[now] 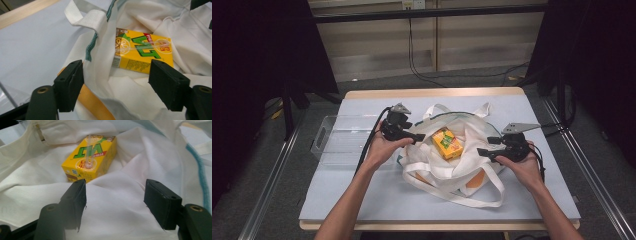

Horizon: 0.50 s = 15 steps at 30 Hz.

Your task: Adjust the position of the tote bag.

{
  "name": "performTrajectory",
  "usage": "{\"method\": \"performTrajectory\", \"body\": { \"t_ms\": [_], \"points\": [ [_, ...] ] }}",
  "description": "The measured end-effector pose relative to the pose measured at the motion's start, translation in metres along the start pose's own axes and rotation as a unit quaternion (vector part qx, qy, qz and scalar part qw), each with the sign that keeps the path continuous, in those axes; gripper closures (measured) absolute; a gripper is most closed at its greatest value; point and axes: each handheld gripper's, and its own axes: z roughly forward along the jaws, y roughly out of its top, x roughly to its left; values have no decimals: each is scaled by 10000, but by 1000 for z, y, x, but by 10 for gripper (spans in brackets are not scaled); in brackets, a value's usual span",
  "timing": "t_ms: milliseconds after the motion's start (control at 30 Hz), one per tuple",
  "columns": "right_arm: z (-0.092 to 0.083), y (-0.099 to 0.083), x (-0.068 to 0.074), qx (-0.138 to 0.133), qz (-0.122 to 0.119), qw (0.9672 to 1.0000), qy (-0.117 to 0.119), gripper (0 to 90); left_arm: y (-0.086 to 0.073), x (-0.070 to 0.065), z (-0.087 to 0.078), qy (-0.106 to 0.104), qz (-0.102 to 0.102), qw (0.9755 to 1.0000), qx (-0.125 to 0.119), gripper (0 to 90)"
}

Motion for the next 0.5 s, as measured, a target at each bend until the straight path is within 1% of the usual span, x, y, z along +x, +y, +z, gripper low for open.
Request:
{"method": "performTrajectory", "body": {
  "t_ms": [33,67,100,133,200,233,267,333,367,433,467,500],
  "points": [
    [1,0,1,44,24,10000,35,340,-1,-1,-4,-30,26,10000,-1,239],
    [2,1,4,73,-24,10000,61,335,-3,-3,-7,-46,15,10000,-71,212],
    [2,1,4,73,-24,10000,61,335,-6,-5,-11,-35,8,9999,-121,212],
    [3,3,7,89,-46,9999,100,334,-9,-6,-16,-65,-20,9997,-222,202],
    [4,4,9,102,-46,9999,124,333,-15,-10,-24,-97,-57,9992,-389,202],
    [5,5,12,98,-92,9998,176,321,-17,-12,-30,-64,7,9994,-347,178],
    [5,5,12,98,-92,9998,176,321,-19,-13,-33,-43,31,9993,-363,178],
    [7,7,14,105,-119,9997,201,319,-27,-17,-43,-37,59,9989,-458,168],
    [7,7,15,107,-125,9996,227,317,-31,-19,-48,18,75,9987,-495,168],
    [8,8,17,96,-130,9996,246,307,-40,-22,-56,1,77,9980,-635,168],
    [8,8,17,93,-135,9996,250,307,-44,-24,-59,6,104,9978,-648,167],
    [8,9,18,94,-138,9996,247,304,-48,-27,-63,62,160,9978,-639,160]
  ]
}}
